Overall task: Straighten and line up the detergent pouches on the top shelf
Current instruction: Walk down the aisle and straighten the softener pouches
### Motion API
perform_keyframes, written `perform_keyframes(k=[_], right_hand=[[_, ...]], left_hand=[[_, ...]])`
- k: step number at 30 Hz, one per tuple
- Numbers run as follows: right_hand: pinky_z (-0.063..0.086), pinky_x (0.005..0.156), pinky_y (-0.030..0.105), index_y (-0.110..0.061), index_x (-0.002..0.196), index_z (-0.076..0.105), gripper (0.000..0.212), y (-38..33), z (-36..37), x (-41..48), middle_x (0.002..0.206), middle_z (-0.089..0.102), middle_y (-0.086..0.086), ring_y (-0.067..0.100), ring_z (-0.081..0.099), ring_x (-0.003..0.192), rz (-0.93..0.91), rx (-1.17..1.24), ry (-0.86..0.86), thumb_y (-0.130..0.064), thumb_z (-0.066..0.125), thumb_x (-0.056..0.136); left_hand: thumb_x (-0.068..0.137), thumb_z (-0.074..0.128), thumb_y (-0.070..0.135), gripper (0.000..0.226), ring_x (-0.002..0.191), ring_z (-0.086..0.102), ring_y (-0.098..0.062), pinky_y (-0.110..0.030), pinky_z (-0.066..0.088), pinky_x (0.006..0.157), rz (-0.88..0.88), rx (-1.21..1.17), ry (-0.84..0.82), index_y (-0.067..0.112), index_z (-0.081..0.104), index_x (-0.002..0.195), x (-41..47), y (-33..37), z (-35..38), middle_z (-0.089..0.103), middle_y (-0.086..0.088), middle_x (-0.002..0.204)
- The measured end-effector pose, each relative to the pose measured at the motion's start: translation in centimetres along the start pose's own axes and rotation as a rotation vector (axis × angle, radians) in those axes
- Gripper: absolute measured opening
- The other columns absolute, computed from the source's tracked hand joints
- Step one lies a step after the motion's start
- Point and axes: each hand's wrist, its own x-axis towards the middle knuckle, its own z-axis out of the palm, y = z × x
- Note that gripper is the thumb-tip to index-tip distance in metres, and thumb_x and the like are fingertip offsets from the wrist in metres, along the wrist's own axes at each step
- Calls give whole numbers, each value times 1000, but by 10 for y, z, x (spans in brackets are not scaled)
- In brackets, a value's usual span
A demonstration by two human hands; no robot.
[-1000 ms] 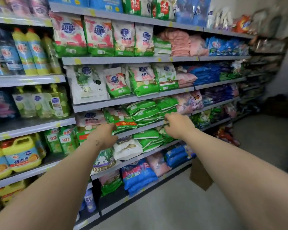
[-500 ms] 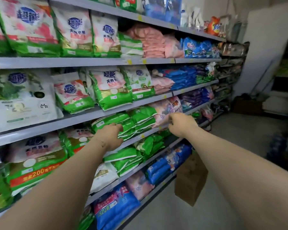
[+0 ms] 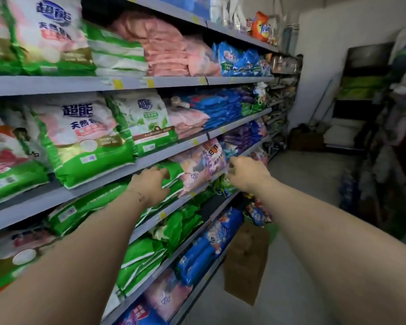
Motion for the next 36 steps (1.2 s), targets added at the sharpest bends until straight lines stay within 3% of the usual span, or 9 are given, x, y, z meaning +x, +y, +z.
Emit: perform_keyframes(k=[2, 7, 11, 17, 22, 26, 36], right_hand=[[39, 83, 40, -16, 100, 47, 14, 19, 6, 17, 111, 56, 10, 32, 55, 101, 28, -7, 3, -27, 50, 92], [38, 82, 39, -16, 121, 50, 31, 70, 15, 70, 116, 55, 9, 31, 55, 104, 139, -29, 7, -29, 49, 93], [36, 81, 39, -16, 110, 51, 23, 114, 7, 120, 108, 54, 6, 30, 55, 102, 230, -51, 48, -32, 47, 95], [39, 92, 42, -15, 125, 48, 35, 174, -1, 172, 122, 52, 9, 32, 52, 112, 366, -103, 91, -31, 49, 95], [39, 90, 42, -15, 122, 50, 32, 233, 8, 182, 121, 52, 10, 33, 53, 107, 495, -167, 80, -32, 48, 95], [39, 87, 40, -14, 117, 51, 30, 286, 12, 180, 121, 53, 10, 34, 53, 109, 600, -178, 105, -30, 50, 92], [40, 88, 41, -13, 115, 51, 26, 435, 10, 199, 121, 54, 10, 33, 53, 111, 710, -242, 116, -25, 48, 92]], left_hand=[[91, 53, 34, 41, 120, 48, -29, -41, 43, 97, 45, -19, 9, 23, 47, 130, 34, 13, 10, 46, -7, 135], [90, 54, 34, 40, 121, 47, -28, -40, 42, 98, 184, -37, 31, 23, 48, 128, 126, 46, 27, 47, -6, 135], [91, 52, 29, 40, 119, 50, -29, -36, 42, 93, 271, -80, 52, 20, 48, 130, 212, 65, 28, 48, -8, 136], [94, 52, 29, 41, 110, 54, -26, -36, 47, 85, 426, -115, 15, 20, 45, 134, 328, 109, 39, 49, -6, 133], [94, 52, 33, 44, 119, 48, -28, -42, 45, 93, 515, -155, -11, 20, 42, 135, 391, 173, 56, 44, -7, 136], [91, 54, 34, 39, 116, 49, -26, -43, 43, 94, 594, -182, -7, 25, 47, 128, 429, 232, 68, 47, -4, 125], [92, 53, 31, 41, 118, 46, -24, -36, 42, 88, 761, -179, 17, 22, 45, 132, 516, 384, 87, 43, -4, 130]])
